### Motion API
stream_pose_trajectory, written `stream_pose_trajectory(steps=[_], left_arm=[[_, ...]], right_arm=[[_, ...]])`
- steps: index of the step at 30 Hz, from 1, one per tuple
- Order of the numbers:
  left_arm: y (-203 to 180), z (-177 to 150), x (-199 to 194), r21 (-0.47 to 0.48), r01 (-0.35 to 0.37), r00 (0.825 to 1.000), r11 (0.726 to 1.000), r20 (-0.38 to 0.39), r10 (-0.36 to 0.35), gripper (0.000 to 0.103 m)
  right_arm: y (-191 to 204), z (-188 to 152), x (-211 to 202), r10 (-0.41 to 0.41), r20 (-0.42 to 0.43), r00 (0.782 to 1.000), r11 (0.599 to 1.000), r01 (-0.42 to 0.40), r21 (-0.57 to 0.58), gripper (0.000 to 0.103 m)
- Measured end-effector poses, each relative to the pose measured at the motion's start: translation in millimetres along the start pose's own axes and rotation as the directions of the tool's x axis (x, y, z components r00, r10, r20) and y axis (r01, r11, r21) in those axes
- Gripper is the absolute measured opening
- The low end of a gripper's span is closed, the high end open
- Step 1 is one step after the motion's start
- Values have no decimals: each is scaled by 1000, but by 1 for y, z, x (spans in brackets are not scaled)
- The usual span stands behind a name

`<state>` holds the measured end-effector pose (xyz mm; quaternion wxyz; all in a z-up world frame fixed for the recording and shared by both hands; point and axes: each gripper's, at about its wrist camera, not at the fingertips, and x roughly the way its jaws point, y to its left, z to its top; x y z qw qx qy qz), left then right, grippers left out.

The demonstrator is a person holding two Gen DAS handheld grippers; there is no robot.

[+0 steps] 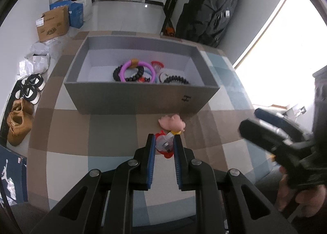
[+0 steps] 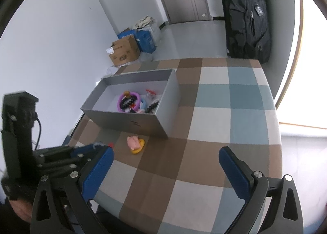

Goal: Organize jewelry
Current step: 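Lower the left gripper onto the red keychain and close it, then lift the red keychain with the left gripper while the right grasps the pink pig toy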

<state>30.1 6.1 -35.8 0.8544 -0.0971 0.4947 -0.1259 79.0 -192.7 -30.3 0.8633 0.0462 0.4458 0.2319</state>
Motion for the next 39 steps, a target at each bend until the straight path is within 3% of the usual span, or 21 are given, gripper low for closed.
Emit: stream_pose_trajectory(steps=[9, 19, 23, 27, 29, 35, 38, 39], left_arm=[[11, 12, -23, -87, 54, 996, 995, 81, -47, 13], [44, 23, -28, -228, 128, 987, 965, 121, -103, 13], [49, 24, -28, -231, 127, 988, 965, 116, -102, 13], [52, 24, -28, -226, 116, 990, 967, 107, -94, 13], [56, 24, -29, -237, 119, 990, 964, 104, -96, 13], [69, 24, -27, -287, 126, 990, 950, 92, -104, 13], [73, 24, -25, -304, 133, 990, 944, 85, -112, 13], [73, 23, -25, -305, 135, 990, 943, 84, -115, 13]], right_arm=[[0, -2, 15, -3, -48, 999, 1000, 4, 19, 103], [29, -3, 40, 10, -91, 996, 997, -17, -74, 99], [46, -2, 50, 2, -105, 994, 992, -15, -122, 90], [57, 0, 62, -8, -117, 993, 989, -9, -146, 75], [59, 0, 68, -11, -127, 992, 989, -8, -150, 74], [68, -1, 76, -60, -130, 990, 981, 34, -189, 50], [71, -3, 79, -90, -135, 987, 976, 60, -208, 28], [71, -4, 79, -96, -139, 986, 976, 65, -210, 27]])
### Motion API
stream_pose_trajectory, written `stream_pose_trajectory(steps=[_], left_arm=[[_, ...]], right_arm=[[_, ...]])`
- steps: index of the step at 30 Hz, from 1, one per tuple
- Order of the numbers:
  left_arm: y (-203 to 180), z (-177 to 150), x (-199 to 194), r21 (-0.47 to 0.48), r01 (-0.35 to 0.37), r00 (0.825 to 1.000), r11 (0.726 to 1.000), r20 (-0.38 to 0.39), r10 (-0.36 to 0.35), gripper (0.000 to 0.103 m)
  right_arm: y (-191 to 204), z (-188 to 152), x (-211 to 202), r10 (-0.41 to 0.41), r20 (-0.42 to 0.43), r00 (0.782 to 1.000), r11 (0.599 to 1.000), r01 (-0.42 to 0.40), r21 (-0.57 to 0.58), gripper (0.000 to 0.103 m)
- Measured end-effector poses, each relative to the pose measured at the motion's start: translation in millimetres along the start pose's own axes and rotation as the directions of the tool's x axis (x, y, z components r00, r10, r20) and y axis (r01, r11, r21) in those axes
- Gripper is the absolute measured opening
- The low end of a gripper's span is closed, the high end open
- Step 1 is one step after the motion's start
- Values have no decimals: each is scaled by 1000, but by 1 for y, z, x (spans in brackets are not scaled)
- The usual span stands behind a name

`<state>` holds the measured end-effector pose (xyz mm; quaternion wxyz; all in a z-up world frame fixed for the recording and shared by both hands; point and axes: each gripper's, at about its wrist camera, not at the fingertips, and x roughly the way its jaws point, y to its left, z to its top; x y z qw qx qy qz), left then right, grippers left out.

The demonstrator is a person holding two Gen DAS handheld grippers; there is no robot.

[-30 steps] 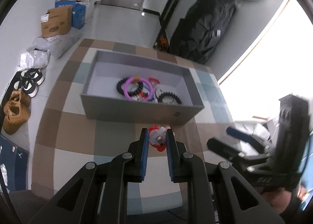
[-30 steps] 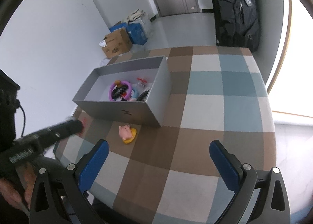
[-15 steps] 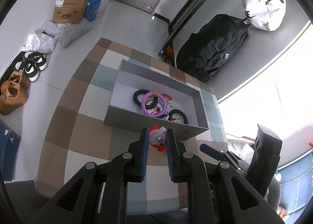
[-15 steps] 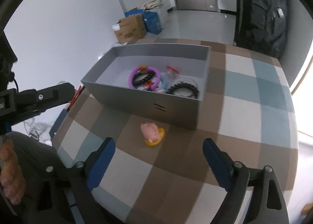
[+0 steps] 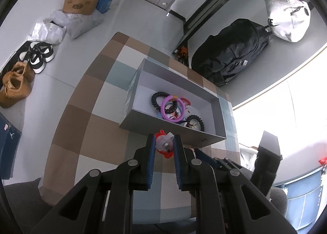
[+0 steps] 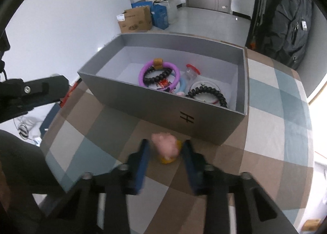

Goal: Organize jewelry
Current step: 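Lift the red keychain with the left gripper while the right grasps the pink pig toy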

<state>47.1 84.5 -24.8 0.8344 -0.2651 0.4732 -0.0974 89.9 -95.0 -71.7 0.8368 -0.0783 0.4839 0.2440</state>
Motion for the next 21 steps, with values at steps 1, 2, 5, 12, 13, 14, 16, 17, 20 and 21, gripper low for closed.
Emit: stream_pose_trajectory(steps=[1, 2, 5, 12, 13, 14, 16, 17, 20, 21], left_arm=[[0, 0, 0, 0, 0, 1000, 1000, 1, 0, 13], [0, 0, -1, 1, -1, 1000, 1000, 2, 1, 13], [0, 0, -1, 3, -2, 1000, 1000, 3, 2, 13], [1, 0, -1, 2, -6, 1000, 1000, 0, 6, 13], [0, 0, -1, 3, -7, 1000, 1000, -1, 7, 13], [0, -1, -1, 4, -8, 1000, 1000, 0, 8, 13], [0, -1, 0, 7, -9, 1000, 1000, -3, 9, 13], [0, -1, 0, 6, -12, 1000, 1000, -2, 12, 13], [0, -1, -1, 7, -13, 1000, 1000, 4, 13, 13], [-1, -1, -1, 9, -15, 1000, 1000, 5, 15, 13]], right_arm=[[0, 0, 0, -2, 0, 1000, 1000, 2, 3, 27], [0, 1, 0, -2, -3, 1000, 1000, 2, 4, 27], [0, 0, -1, -9, 1, 1000, 1000, 9, 0, 25], [-2, 1, -4, 3, 10, 1000, 1000, -3, 6, 24], [-2, 1, -5, 6, 15, 1000, 1000, -6, 4, 24], [-2, 1, -6, 13, 19, 1000, 1000, -13, 0, 24], [0, 1, -9, 23, 30, 999, 1000, -22, -10, 24], [0, 0, -11, 27, 34, 999, 1000, -27, -13, 24], [1, 0, -15, 54, 45, 998, 998, -54, -15, 24], [2, 0, -17, 62, 51, 997, 998, -61, -16, 24]])
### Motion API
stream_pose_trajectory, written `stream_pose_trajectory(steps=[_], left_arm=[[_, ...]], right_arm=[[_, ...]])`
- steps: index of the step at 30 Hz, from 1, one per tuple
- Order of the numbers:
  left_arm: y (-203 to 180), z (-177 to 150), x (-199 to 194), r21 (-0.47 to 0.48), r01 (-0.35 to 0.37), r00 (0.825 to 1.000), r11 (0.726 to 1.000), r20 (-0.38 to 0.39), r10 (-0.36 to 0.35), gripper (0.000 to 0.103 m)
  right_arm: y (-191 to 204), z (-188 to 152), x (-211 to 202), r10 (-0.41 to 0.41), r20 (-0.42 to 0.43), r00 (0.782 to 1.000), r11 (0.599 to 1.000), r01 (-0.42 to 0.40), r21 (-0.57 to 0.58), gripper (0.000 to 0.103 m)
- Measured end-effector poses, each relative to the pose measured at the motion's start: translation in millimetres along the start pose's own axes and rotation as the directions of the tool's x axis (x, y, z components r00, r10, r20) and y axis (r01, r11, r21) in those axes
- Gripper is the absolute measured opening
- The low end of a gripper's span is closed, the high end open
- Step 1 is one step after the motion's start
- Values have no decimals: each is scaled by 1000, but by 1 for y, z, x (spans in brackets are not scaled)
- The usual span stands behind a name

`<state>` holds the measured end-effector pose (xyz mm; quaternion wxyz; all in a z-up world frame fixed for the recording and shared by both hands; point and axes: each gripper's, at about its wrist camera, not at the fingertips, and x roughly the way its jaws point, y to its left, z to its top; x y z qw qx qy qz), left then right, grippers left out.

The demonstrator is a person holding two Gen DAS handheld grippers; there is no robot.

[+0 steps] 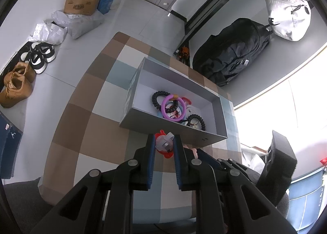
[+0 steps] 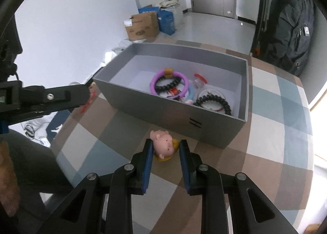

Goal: Organize jewelry
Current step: 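Lift the red keychain with the left gripper while the right grasps the pink pig toy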

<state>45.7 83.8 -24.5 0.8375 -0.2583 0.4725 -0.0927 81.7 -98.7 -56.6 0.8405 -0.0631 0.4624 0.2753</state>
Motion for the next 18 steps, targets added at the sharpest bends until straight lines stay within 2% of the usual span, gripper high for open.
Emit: stream_pose_trajectory(steps=[18], left_arm=[[-18, 7, -2, 52, -4, 997, 999, 77, 0, 13]], right_arm=[[1, 21, -42, 106, 142, 984, 994, -106, -4, 24]])
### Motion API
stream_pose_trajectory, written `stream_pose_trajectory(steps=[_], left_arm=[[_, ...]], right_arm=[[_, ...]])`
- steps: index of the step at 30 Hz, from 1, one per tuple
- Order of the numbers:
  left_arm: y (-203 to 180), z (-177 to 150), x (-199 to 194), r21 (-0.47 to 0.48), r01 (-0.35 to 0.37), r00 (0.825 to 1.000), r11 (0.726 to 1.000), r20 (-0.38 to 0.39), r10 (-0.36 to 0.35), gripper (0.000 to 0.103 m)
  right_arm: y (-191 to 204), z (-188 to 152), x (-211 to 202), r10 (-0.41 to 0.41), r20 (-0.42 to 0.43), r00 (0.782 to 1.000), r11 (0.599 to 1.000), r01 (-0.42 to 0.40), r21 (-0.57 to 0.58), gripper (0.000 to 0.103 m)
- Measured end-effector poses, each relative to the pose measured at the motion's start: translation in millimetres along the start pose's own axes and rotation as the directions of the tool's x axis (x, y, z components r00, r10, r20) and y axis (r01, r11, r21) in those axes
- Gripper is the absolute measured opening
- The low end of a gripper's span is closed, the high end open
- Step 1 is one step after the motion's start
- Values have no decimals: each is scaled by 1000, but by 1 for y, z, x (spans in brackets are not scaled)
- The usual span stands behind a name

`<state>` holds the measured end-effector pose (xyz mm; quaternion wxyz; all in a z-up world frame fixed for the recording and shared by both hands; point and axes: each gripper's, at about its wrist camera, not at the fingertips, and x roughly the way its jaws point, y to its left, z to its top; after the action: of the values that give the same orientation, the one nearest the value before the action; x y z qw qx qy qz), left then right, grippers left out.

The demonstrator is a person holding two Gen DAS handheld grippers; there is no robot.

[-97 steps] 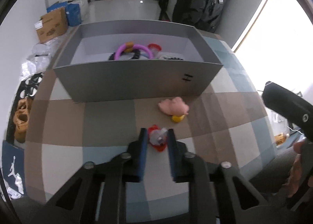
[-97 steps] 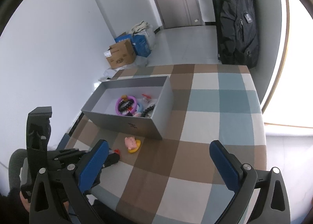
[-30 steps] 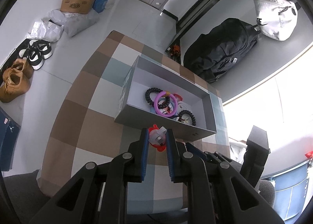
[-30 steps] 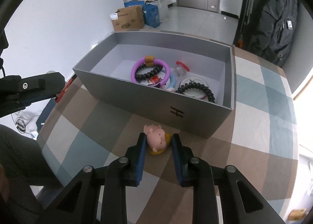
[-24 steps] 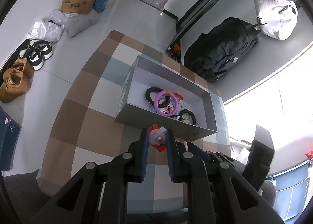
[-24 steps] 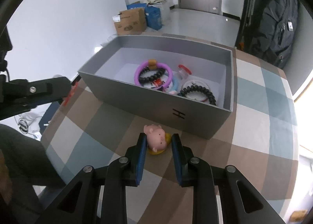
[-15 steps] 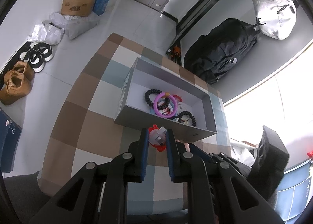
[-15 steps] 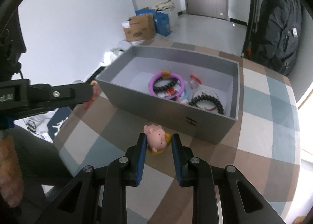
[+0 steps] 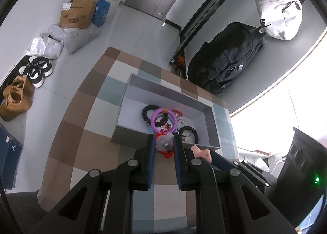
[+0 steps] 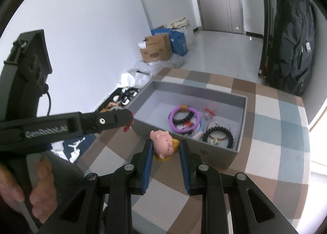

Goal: Organize jewelry
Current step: 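Lift the red keychain with the left gripper while the right grasps the pink pig toy, then lower the red keychain and pink pig into the box and open both grippers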

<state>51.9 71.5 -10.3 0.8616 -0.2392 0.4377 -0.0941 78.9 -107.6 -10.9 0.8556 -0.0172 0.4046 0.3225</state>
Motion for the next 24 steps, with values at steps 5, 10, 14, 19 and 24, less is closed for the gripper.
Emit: stream_pose_trajectory(steps=[5, 10, 14, 19, 24], left_arm=[[-7, 5, 0, 7, 6, 1000, 1000, 18, -6, 13], [-14, 11, 3, 8, 14, 1000, 1000, 27, -15, 13], [-20, 15, 7, 6, 24, 999, 1000, 25, -24, 13], [-27, 20, 12, 5, 29, 999, 1000, 26, -29, 13], [-30, 26, 16, 11, 18, 999, 1000, 30, -19, 13]], right_arm=[[-3, 8, -9, 15, 30, 999, 1000, -15, 12, 24], [-9, 16, -16, 24, 59, 998, 999, -25, 26, 24], [-16, 22, -19, 25, 69, 997, 999, -28, 44, 24], [-25, 27, -20, 31, 80, 996, 997, -36, 67, 24], [-35, 31, -18, 33, 83, 996, 995, -40, 88, 24]])
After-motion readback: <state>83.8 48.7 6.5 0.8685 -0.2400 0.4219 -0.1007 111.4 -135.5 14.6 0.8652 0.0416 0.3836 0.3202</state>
